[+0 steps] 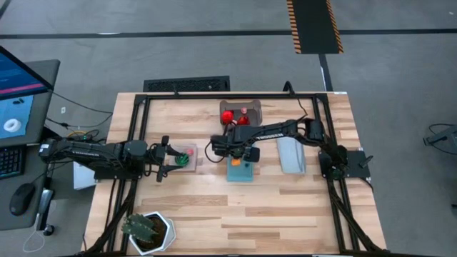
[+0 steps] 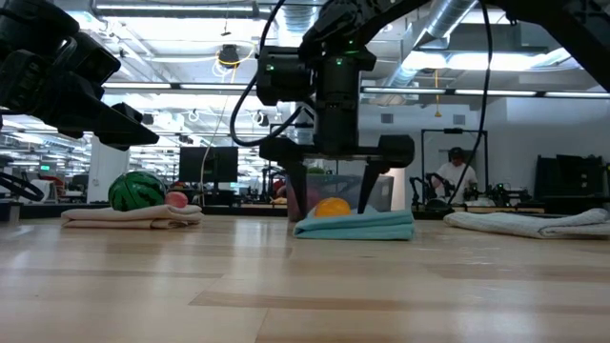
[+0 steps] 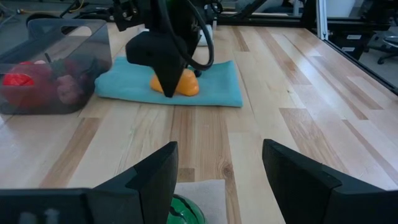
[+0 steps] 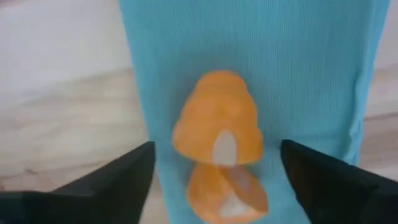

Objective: Pick and placing Produce into tupperware
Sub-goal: Put the yellow croissant into the gray bin

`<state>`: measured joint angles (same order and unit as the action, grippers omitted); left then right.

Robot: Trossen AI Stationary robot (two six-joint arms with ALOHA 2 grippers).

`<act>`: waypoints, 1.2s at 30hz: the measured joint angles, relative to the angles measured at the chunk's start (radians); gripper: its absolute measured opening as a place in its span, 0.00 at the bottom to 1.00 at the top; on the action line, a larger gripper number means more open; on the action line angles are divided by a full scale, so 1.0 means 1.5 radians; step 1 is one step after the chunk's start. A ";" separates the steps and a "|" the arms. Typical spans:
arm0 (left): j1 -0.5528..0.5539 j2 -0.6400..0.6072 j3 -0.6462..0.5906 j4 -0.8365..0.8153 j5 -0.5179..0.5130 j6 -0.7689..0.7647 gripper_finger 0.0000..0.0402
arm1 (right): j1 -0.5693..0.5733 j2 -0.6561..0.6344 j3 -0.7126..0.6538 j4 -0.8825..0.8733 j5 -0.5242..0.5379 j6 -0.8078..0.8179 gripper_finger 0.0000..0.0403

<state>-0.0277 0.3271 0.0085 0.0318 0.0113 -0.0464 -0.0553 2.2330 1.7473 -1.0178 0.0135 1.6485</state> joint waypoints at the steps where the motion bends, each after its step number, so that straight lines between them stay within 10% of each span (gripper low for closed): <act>1: 0.000 0.000 0.000 0.000 0.000 0.000 0.56 | -0.003 0.000 0.000 0.001 0.005 0.000 0.94; 36: 0.000 0.000 0.000 0.000 0.000 0.000 0.56 | -0.025 0.000 0.000 0.009 -0.008 -0.001 0.65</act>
<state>-0.0278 0.3271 0.0086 0.0317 0.0113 -0.0467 -0.0921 2.2326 1.7470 -1.0051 0.0010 1.6478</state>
